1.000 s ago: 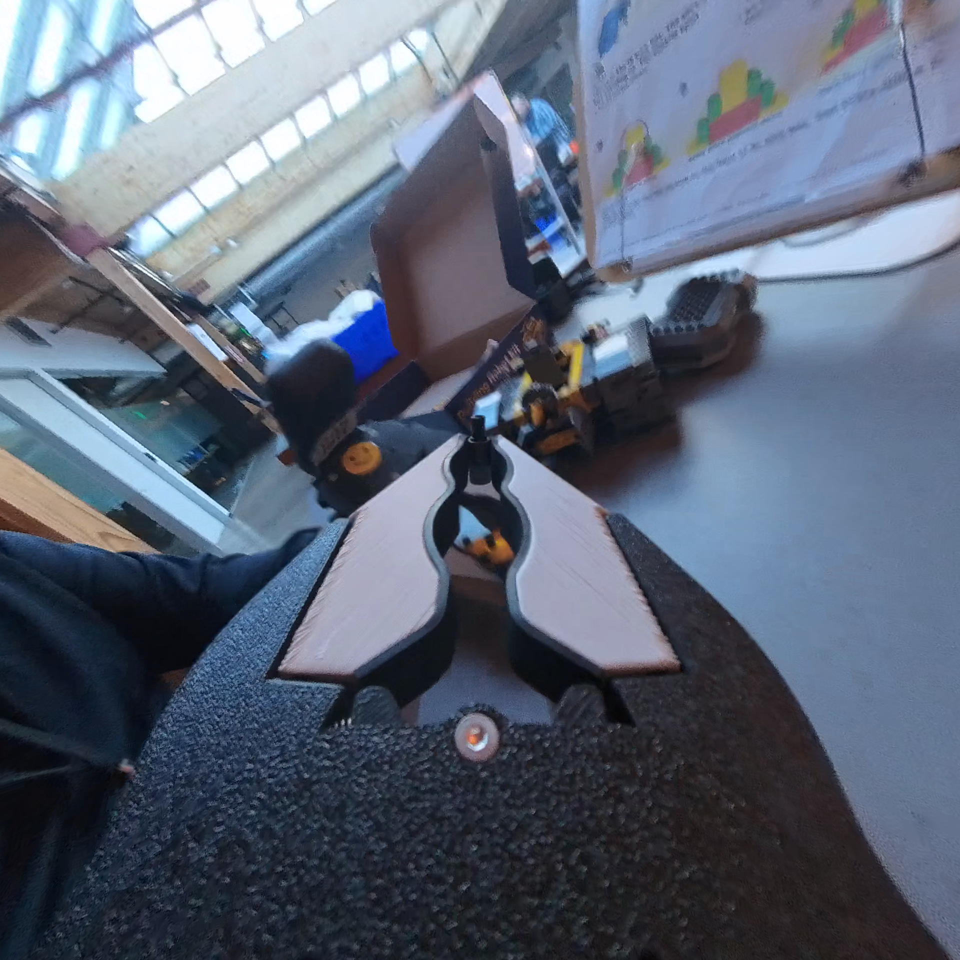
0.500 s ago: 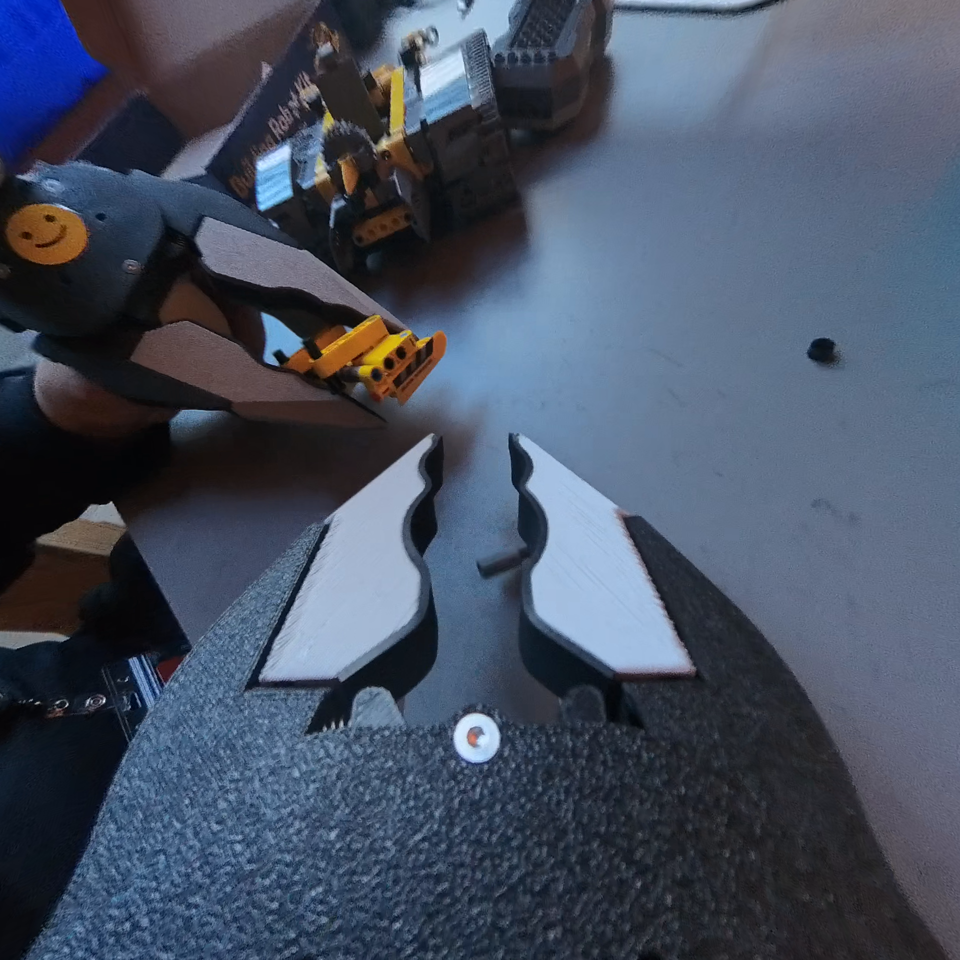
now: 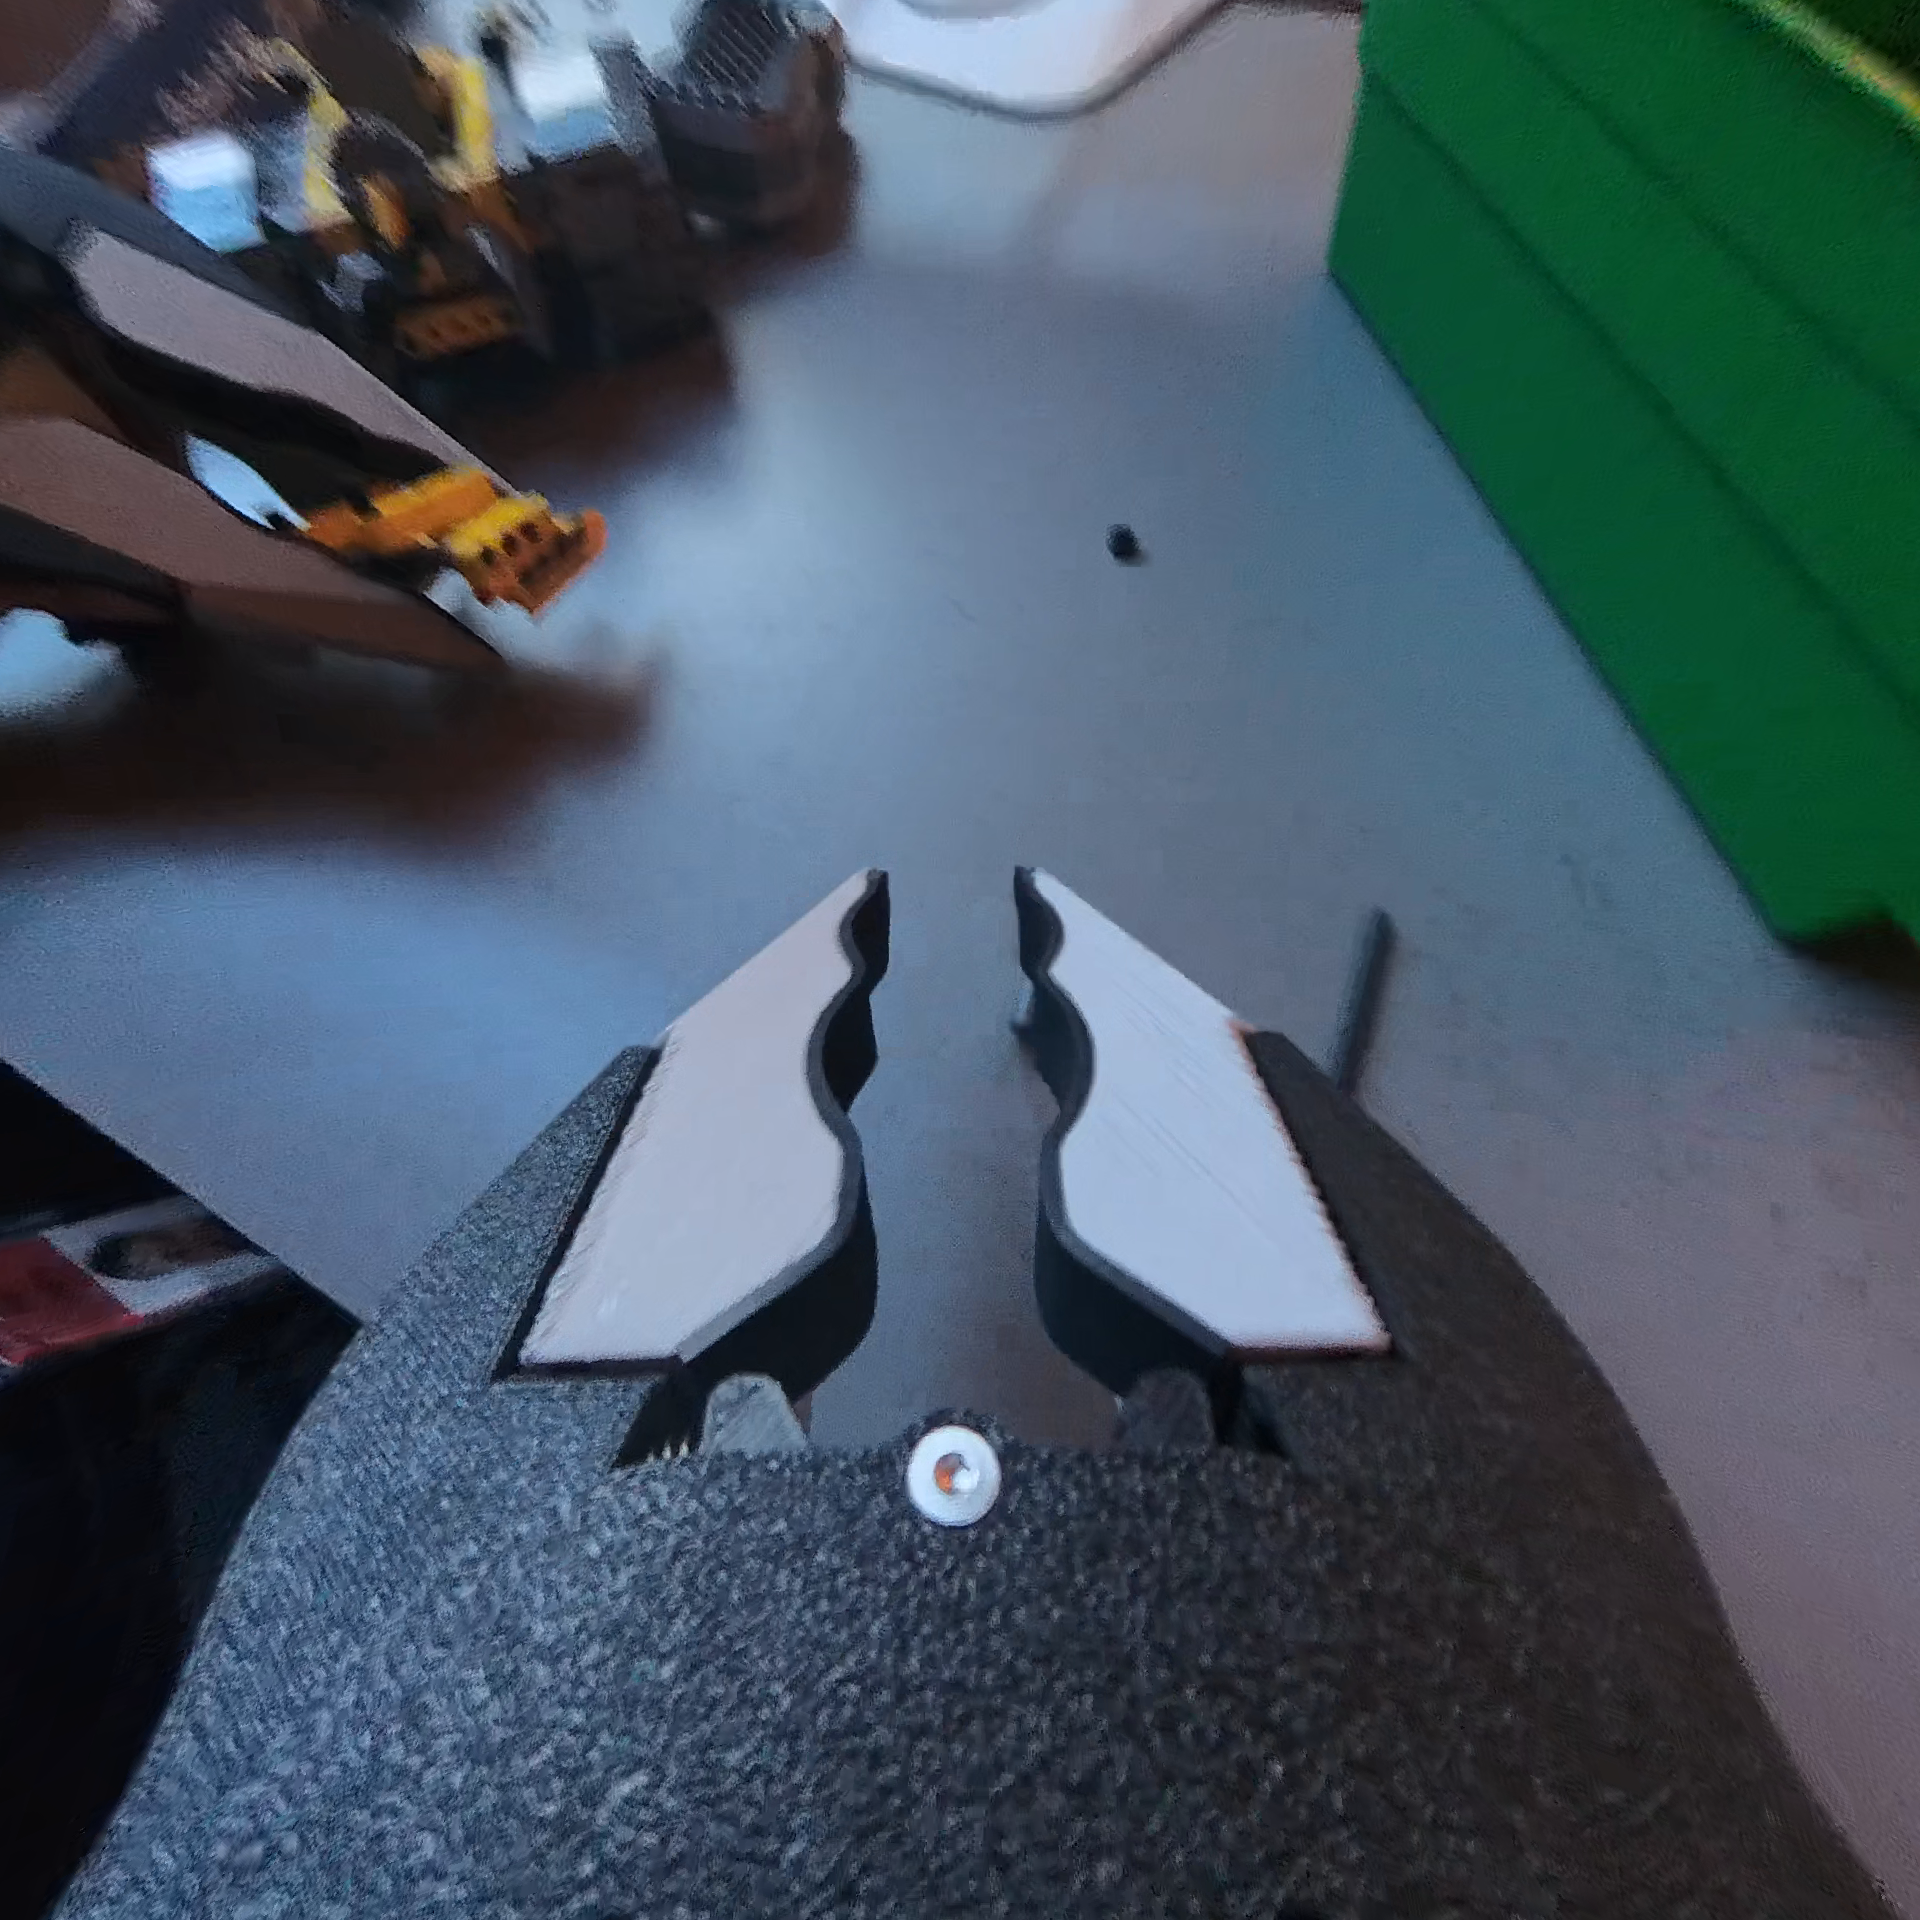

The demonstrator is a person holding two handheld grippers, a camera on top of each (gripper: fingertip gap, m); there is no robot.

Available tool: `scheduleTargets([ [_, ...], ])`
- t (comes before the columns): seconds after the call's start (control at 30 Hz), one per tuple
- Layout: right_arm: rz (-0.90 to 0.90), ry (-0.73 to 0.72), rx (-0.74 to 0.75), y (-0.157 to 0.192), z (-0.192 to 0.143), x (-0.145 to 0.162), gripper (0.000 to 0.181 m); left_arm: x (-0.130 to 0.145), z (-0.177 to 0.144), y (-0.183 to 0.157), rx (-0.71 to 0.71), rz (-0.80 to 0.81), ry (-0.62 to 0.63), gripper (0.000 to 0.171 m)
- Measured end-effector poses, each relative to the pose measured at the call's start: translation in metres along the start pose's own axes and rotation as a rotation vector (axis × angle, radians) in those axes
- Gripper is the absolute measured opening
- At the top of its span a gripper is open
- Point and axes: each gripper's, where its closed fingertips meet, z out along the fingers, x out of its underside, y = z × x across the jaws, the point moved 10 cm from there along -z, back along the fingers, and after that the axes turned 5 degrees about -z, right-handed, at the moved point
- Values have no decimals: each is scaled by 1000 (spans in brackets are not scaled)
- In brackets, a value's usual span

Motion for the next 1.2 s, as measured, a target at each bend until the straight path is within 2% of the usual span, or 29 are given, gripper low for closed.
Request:
scheduleTargets([
  [0.1,39,152,61,-15,5,24,28,0,1,-1,1,8,9,38],
  [0.23,28,129,69,-15,5,31,16,1,4,-3,-1,34,35,38],
  [0.33,24,119,21,-12,5,32,2,2,5,-4,-1,43,50,38],
  [0.53,34,52,-7,-11,1,35,5,2,6,-4,6,48,58,38],
  [0.6,42,22,-35,-11,0,36,0,2,7,-4,9,51,65,38],
  [0.73,81,-12,-97,-13,-2,37,0,2,7,-3,11,43,66,39],
  [0.77,89,-15,-108,-13,-2,37,0,2,7,-2,9,37,66,41],
  [0.83,96,-21,-132,-13,-3,37,0,2,5,0,-11,20,70,61],
  [0.9,101,-33,-148,-13,-4,38,0,1,-7,4,-58,30,72,66],
  [1.0,115,-61,-183,-14,-6,38,0,-1,-43,12,-146,28,10,72],
  [1.2,175,-115,-282,-18,-9,38,0,23,-134,11,-179,-140,-137,73],
])
